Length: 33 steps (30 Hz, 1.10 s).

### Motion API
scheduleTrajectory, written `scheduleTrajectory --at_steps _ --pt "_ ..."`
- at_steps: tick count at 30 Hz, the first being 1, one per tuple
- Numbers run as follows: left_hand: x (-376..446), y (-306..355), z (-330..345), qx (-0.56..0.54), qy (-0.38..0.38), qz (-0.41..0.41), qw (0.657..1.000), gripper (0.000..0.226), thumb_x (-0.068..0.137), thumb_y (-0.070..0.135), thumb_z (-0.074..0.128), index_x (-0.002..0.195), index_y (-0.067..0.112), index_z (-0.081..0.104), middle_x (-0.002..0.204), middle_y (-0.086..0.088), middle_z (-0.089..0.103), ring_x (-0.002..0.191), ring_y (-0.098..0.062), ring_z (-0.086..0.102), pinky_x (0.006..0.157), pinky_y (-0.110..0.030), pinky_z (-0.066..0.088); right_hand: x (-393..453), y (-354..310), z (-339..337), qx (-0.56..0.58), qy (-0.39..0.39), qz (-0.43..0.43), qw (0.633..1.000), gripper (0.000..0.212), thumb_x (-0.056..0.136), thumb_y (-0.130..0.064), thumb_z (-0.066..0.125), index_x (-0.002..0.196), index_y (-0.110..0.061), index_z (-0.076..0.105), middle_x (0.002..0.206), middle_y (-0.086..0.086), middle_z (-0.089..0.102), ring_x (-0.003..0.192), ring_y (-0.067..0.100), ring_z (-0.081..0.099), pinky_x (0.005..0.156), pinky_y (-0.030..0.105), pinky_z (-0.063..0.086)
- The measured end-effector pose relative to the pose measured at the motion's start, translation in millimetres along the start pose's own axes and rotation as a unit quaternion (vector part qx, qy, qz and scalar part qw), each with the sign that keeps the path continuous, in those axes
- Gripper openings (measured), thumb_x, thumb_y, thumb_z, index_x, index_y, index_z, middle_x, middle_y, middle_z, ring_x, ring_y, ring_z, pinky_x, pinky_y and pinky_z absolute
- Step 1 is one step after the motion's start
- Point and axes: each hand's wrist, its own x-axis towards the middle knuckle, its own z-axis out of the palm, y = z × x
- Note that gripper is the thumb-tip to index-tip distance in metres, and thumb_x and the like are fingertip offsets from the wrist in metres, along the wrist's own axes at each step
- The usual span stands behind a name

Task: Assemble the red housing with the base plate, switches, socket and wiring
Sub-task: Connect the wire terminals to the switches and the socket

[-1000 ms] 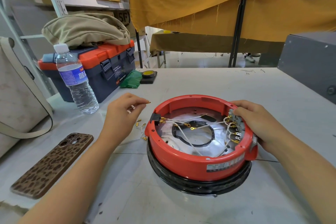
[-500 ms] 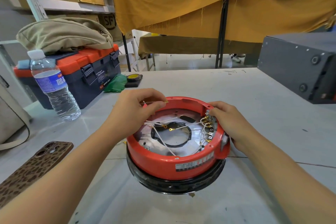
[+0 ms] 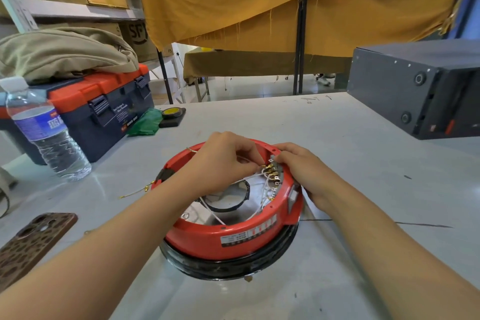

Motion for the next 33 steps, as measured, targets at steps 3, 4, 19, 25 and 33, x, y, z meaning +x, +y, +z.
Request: scheduleTrajectory --at_steps 3,4,19,25,33 --pt "4.7 2.2 2.3 -0.018 -0.013 -0.010 1.000 0.009 0.078 0.010 0.071 0.076 0.018 0.074 0.073 0.010 0.072 0.067 0.003 0.063 0.065 -0.009 0.049 0.9 0.5 0.2 -0.006 0.004 -0.003 1.000 0.024 0.089 -0.012 0.046 0.105 -0.018 0.063 0.088 0.007 0.063 0.072 0.017 0.055 0.065 0.029 0.044" --pt "5.8 2.5 2.9 -0.024 -0.016 -0.013 0.999 0.008 0.079 0.011 0.071 0.076 0.019 0.074 0.073 0.010 0.072 0.067 0.003 0.063 0.065 -0.008 0.049 0.9 0.7 0.2 -0.006 0.005 -0.003 1.000 0.024 0.089 -0.012 0.046 0.104 -0.019 0.063 0.089 0.007 0.063 0.073 0.018 0.055 0.066 0.030 0.044" --pt "15.3 -2.5 3.3 0.010 -0.098 0.023 0.995 0.011 0.075 0.010 0.076 0.073 0.018 0.068 0.068 0.014 0.065 0.062 0.007 0.057 0.059 -0.004 0.040 1.7 3.3 4.5 -0.013 0.027 -0.017 0.999 0.025 0.091 -0.012 0.044 0.104 -0.019 0.064 0.094 0.012 0.067 0.075 0.020 0.056 0.068 0.032 0.044" --pt "14.4 -6.0 7.4 -0.024 -0.099 0.017 0.995 0.007 0.078 0.011 0.074 0.080 0.017 0.072 0.072 0.007 0.070 0.066 0.001 0.064 0.064 -0.008 0.047 1.0 3.4 4.0 -0.026 0.027 -0.023 0.999 0.026 0.092 -0.012 0.042 0.107 -0.018 0.063 0.102 0.017 0.067 0.076 0.023 0.057 0.070 0.035 0.046" --pt "21.3 -6.9 6.0 -0.069 -0.125 -0.011 0.990 0.006 0.078 0.012 0.072 0.081 0.017 0.070 0.067 0.003 0.069 0.059 -0.002 0.062 0.060 -0.014 0.047 2.7 3.8 3.7 -0.028 0.022 -0.021 0.999 0.026 0.092 -0.013 0.042 0.104 -0.019 0.064 0.103 0.017 0.068 0.081 0.025 0.061 0.075 0.040 0.048"
